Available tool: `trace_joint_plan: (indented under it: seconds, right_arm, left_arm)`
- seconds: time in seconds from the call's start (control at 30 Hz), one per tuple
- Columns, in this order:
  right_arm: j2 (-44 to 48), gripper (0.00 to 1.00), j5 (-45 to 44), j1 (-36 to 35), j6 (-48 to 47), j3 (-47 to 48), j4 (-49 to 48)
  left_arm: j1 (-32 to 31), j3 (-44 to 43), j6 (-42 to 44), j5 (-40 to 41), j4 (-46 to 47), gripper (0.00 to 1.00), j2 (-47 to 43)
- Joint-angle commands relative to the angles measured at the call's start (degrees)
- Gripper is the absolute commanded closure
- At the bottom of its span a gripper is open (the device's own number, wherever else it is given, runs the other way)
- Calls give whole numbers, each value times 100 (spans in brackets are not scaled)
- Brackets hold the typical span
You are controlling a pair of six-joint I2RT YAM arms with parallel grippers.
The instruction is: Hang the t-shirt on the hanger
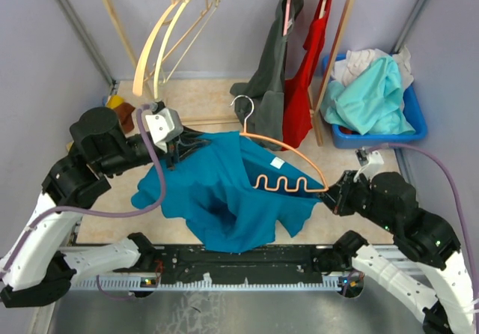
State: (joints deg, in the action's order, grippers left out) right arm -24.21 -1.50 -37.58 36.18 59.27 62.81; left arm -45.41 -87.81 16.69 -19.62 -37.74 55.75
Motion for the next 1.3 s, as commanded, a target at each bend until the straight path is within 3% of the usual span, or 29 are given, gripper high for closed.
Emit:
trace_joint_plan:
  seconds: [0.0, 0.5, 1.27]
  right_arm:
    - [-306, 100, -451, 32, -270, 423, 539]
    - [-1281, 100, -1307, 33, -834, 991, 1127]
    - [-1486, 100, -54, 34, -1160, 2066, 1399]
  left_arm:
    - [25, -37, 267, 455, 447, 100, -311]
    - [28, 45, 460, 664, 380, 100, -417]
    - [24, 242, 694, 1065, 685, 100, -125]
